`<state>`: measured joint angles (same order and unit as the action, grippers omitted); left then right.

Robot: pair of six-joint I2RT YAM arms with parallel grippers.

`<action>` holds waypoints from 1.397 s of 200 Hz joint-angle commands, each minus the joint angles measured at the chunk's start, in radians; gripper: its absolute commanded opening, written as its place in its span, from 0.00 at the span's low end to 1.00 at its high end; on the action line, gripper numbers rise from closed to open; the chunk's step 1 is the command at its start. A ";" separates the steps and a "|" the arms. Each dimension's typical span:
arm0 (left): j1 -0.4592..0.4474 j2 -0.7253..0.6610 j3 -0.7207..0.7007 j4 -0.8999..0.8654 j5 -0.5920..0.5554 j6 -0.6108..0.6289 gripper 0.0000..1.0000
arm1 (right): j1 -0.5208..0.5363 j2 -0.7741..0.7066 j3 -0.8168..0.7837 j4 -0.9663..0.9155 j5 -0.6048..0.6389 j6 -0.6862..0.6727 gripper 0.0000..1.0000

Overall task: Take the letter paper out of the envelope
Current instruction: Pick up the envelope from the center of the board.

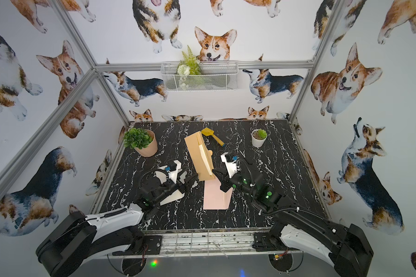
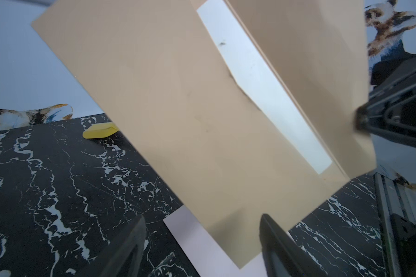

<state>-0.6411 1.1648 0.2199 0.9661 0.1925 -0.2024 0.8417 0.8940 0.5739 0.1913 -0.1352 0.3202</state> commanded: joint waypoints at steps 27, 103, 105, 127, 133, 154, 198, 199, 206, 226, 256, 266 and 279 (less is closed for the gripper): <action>0.006 0.035 0.019 0.123 0.103 -0.043 0.77 | -0.019 -0.038 -0.078 0.120 -0.117 -0.028 0.00; 0.008 0.050 0.013 0.148 0.110 -0.048 0.78 | -0.025 -0.019 -0.067 0.128 -0.204 -0.042 0.00; 0.008 0.050 0.013 0.147 0.109 -0.049 0.78 | -0.025 -0.021 -0.066 0.126 -0.203 -0.042 0.00; 0.012 0.049 0.007 0.150 0.089 -0.051 0.78 | -0.026 -0.039 -0.067 0.112 -0.202 -0.048 0.00; 0.013 0.049 0.003 0.154 0.085 -0.054 0.78 | -0.026 -0.046 -0.070 0.111 -0.200 -0.049 0.00; 0.018 0.052 0.000 0.171 0.091 -0.062 0.78 | -0.026 -0.070 -0.086 0.118 -0.200 -0.059 0.00; 0.019 0.062 0.007 0.199 0.152 -0.069 0.78 | -0.033 -0.087 -0.139 0.199 -0.216 -0.049 0.00; 0.018 0.063 0.006 0.199 0.153 -0.069 0.78 | -0.032 -0.087 -0.140 0.200 -0.217 -0.048 0.00; 0.019 0.063 0.007 0.199 0.159 -0.070 0.78 | -0.034 -0.083 -0.144 0.208 -0.219 -0.046 0.00; 0.018 0.067 0.011 0.203 0.172 -0.074 0.78 | -0.041 -0.067 -0.151 0.234 -0.229 -0.036 0.00; 0.019 0.070 0.012 0.212 0.177 -0.081 0.78 | -0.047 -0.043 -0.155 0.257 -0.231 -0.029 0.00; 0.018 0.068 0.010 0.210 0.174 -0.084 0.78 | -0.051 -0.033 -0.161 0.275 -0.231 -0.020 0.00; 0.019 0.067 0.011 0.209 0.175 -0.086 0.77 | -0.057 -0.018 -0.174 0.304 -0.233 -0.008 0.00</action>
<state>-0.6228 1.2331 0.2245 1.1229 0.3496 -0.2729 0.7933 0.8536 0.4160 0.3904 -0.3500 0.2878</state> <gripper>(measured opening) 0.779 0.049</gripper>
